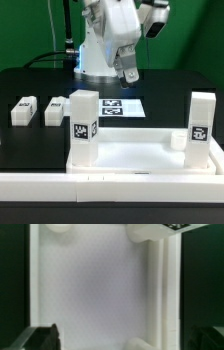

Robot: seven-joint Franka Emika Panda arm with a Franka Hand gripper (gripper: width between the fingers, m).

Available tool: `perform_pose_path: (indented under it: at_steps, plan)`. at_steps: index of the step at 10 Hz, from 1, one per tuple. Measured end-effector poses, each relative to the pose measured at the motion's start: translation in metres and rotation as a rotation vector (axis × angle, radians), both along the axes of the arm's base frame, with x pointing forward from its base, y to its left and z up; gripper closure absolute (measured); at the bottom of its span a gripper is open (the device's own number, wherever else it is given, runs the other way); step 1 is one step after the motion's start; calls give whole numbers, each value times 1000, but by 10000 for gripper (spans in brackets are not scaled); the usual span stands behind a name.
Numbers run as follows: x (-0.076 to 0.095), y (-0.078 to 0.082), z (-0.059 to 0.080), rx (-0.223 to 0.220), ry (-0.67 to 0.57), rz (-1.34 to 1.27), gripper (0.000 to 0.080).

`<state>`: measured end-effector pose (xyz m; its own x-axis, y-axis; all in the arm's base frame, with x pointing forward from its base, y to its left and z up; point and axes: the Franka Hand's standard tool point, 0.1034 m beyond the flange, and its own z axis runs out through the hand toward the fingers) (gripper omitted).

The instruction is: Assemble desk

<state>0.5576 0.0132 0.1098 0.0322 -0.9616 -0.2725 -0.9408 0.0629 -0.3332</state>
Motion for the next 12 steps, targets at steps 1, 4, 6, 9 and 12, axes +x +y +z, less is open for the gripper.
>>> perform_pose_path:
  at_steps: [1,4,6,9,12]
  plan:
    - [0,3,-7,-18,14,11,151]
    - [0,0,-8,-39,16,23,151]
    - [-2,-1,-10,-37,20,33,151]
    - [-21,-7,-25,154,137,63,151]
    - [-25,-11,-47,192,209,53,151]
